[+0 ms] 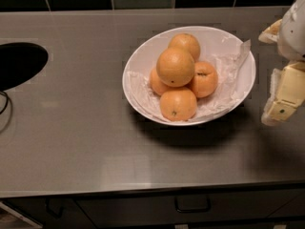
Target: Pick orange from white bowl
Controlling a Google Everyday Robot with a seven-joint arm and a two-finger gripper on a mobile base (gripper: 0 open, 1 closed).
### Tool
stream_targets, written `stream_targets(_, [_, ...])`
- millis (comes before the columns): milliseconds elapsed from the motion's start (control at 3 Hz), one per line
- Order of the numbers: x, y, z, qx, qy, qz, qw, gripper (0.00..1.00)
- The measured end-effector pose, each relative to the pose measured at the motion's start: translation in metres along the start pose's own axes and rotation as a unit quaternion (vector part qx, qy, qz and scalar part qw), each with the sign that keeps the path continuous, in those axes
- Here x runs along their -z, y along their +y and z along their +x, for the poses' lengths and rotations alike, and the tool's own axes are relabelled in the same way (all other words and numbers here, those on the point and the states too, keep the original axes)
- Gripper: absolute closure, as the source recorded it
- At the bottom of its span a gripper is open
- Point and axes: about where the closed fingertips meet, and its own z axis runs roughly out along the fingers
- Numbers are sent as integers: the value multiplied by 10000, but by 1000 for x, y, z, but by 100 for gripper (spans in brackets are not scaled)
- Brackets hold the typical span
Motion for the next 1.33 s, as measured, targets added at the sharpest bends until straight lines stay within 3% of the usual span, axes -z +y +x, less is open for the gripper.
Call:
stream_targets(333, [0,0,0,3,-1,0,10000,0])
stream_targets(1000, [-4,-8,-50,586,-202,-30,9981,0])
stream_targets(1333, [-9,-15,-73,1025,-484,-76,9935,0])
